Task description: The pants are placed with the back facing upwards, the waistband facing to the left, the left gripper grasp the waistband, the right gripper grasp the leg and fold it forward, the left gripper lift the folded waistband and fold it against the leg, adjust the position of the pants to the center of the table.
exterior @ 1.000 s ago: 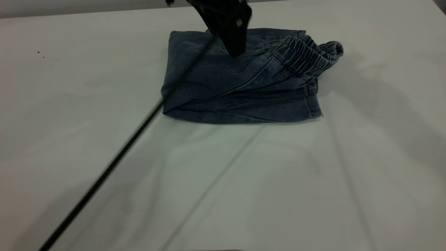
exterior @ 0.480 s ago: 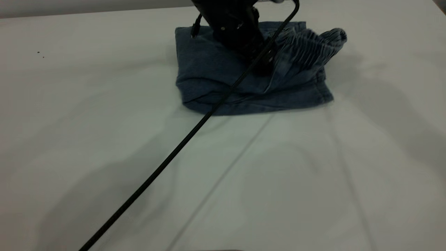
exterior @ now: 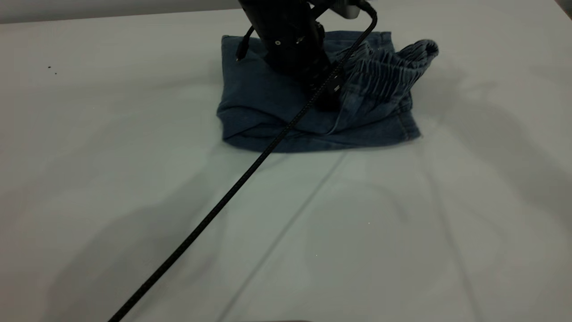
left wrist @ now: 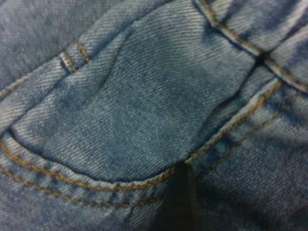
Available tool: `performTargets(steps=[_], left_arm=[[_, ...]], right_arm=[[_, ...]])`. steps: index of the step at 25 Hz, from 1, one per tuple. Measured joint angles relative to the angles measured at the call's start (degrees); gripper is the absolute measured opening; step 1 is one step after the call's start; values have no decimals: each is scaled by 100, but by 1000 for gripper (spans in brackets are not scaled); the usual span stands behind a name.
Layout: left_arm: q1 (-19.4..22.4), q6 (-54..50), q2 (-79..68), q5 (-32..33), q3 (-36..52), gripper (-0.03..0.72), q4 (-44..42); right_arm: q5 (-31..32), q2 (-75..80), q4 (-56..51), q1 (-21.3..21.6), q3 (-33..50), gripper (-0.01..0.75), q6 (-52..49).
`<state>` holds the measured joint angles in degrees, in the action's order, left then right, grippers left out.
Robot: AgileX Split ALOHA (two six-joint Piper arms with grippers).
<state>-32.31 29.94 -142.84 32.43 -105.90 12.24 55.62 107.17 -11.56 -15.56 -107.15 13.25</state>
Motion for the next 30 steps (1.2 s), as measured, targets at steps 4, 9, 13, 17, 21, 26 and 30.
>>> performTargets(steps=[4, 9, 13, 17, 21, 26, 30], left_arm=[[0, -499, 125, 908, 0, 585, -436], [0, -1575, 279, 1879, 0, 585, -1052], [0, -1968, 344, 2137, -6, 586, -1279], [0, -2012, 350, 2747, -323, 586, -1280], [0, -2012, 380, 3469, -1164, 586, -1296], [0, -2045, 547, 3469, -2133, 586, -1334], [0, -2114, 1079, 3469, -2194, 586, -1344]], right_arm=[[0, 0, 0, 0, 0, 560, 0], [6, 0, 0, 0, 0, 560, 0], [10, 0, 0, 0, 0, 560, 0], [29, -111, 5, 0, 0, 560, 0], [121, -619, 0, 0, 0, 560, 0], [758, -1454, -1, 0, 0, 560, -12], [1540, -2071, -6, 0, 0, 560, -120]])
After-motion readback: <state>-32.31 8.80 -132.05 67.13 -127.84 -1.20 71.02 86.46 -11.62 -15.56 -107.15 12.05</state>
